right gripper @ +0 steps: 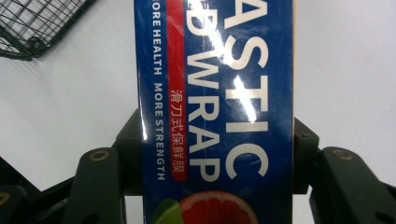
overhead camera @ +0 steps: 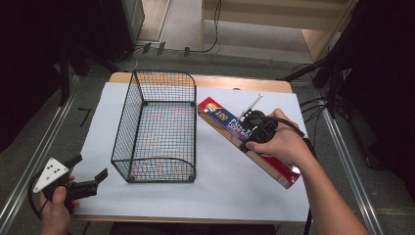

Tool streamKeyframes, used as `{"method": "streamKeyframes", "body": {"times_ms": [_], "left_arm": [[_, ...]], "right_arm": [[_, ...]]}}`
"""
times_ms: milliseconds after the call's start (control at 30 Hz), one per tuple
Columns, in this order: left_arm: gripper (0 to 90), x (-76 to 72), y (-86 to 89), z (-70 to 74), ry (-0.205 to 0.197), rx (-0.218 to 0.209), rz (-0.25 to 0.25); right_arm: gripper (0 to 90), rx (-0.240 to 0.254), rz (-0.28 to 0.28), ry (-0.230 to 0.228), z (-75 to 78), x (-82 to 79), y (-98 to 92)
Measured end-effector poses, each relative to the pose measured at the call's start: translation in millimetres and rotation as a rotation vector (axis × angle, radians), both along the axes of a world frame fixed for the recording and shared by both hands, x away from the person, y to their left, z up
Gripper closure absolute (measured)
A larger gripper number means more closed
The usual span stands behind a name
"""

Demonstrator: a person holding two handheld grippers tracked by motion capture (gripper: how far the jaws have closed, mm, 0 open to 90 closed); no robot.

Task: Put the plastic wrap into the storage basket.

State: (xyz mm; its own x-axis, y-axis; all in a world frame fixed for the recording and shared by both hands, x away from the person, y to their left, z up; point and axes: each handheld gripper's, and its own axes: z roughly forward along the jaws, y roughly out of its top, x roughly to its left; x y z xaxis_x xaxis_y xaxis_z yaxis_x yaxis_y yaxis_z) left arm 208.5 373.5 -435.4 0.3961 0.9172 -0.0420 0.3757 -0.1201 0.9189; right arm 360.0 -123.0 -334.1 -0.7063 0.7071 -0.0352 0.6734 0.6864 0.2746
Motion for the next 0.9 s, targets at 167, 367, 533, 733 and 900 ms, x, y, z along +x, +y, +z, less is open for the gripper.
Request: {"method": "streamKeyframes", "body": {"times_ms": [167, 367, 533, 733, 900], "left_arm": [[0.0, -0.4, -0.2, 0.3, -0.001, -0.002, 0.002], [0.0, -0.9, 1.3, 0.2, -0.003, -0.008, 0.004], [0.0, -0.7, 0.7, 0.4, -0.002, -0.003, 0.001], [0.0, -1.0, 1.0, 0.4, -0.003, -0.008, 0.002], [0.0, -1.5, 1.9, 0.9, -0.003, -0.006, 0.004]], "right_arm": [[41.7, 0.008, 0.008, -0.009, 5.8, 0.2, 9.9], [41.6, 0.012, 0.038, -0.012, 10.5, 0.0, 19.9], [41.6, 0.011, 0.052, -0.009, 14.8, -1.8, 32.5], [41.6, 0.006, 0.091, -0.024, 20.7, -3.5, 47.2], [41.6, 0.000, 0.123, -0.025, 23.1, -5.3, 59.5]]}}
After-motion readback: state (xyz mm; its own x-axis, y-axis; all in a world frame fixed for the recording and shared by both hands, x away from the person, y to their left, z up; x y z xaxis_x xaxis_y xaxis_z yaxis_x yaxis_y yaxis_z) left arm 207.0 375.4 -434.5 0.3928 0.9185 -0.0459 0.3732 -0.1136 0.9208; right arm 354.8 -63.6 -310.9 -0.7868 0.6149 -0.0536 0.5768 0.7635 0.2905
